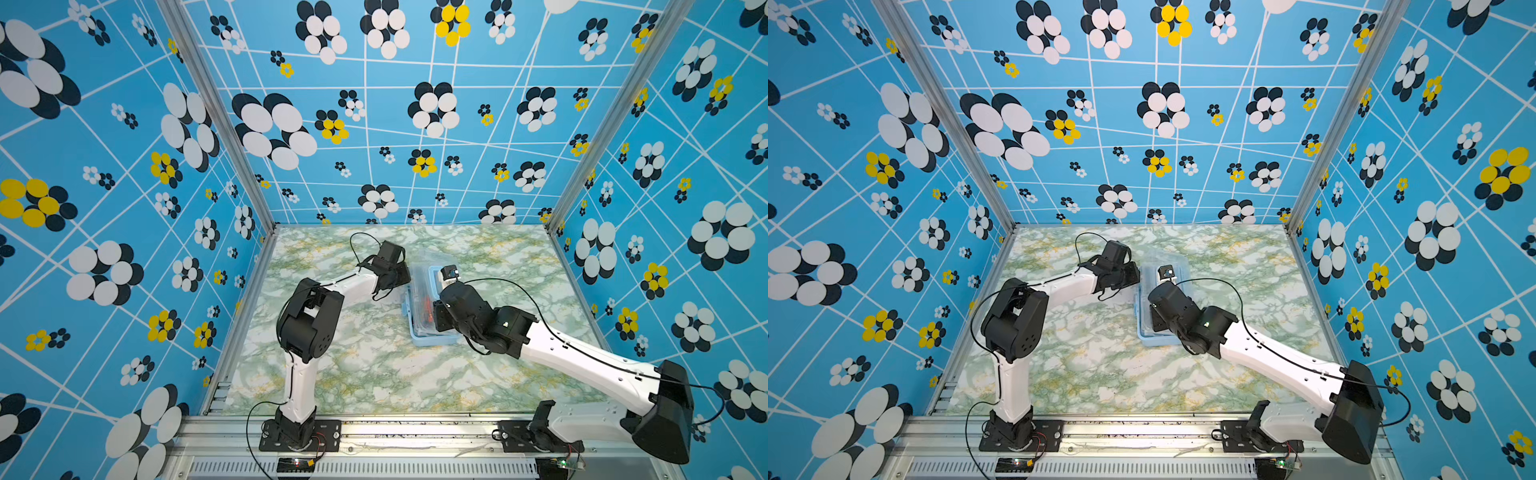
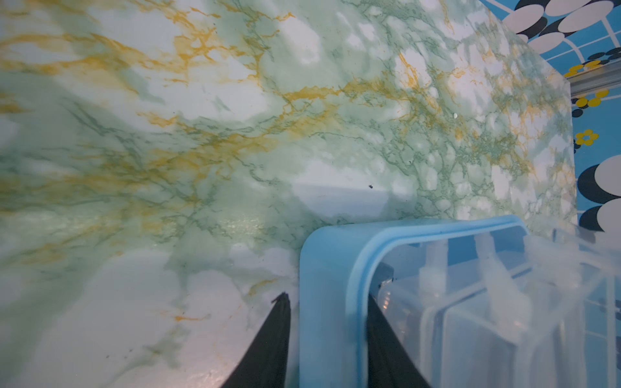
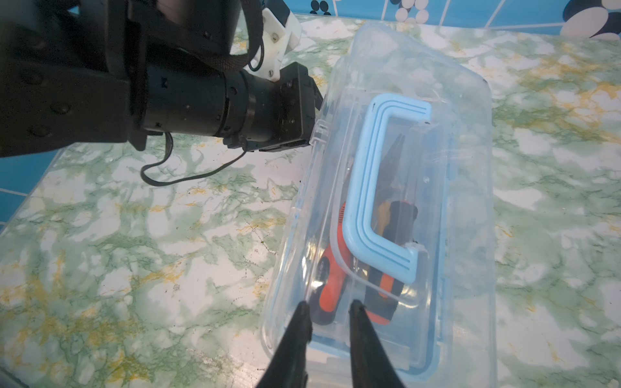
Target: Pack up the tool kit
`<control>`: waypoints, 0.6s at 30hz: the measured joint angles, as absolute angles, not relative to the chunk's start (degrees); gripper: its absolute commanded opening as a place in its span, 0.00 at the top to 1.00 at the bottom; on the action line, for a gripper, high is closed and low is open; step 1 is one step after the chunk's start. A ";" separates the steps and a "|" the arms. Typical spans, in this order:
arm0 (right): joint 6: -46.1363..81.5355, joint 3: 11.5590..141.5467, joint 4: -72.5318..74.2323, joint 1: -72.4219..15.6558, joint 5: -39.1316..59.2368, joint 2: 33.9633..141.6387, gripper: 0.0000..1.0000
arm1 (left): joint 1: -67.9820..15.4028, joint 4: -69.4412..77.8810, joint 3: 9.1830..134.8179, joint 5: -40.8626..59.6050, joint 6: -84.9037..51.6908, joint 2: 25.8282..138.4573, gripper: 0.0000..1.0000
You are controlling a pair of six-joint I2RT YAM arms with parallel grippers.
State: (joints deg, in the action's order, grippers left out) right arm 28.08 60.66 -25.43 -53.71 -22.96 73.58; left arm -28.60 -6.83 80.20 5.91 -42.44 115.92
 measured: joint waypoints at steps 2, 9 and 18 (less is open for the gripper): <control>28.08 60.51 -24.99 -53.71 -22.96 73.58 0.77 | -28.34 -7.79 80.20 5.87 -42.41 115.39 0.59; 28.03 60.47 -23.57 -53.69 -22.98 73.60 0.76 | -26.98 -11.22 80.18 2.61 -40.86 111.28 0.48; 27.97 59.81 -21.58 -51.88 -21.91 73.60 0.74 | -26.24 -12.43 78.56 -1.85 -37.30 101.32 0.45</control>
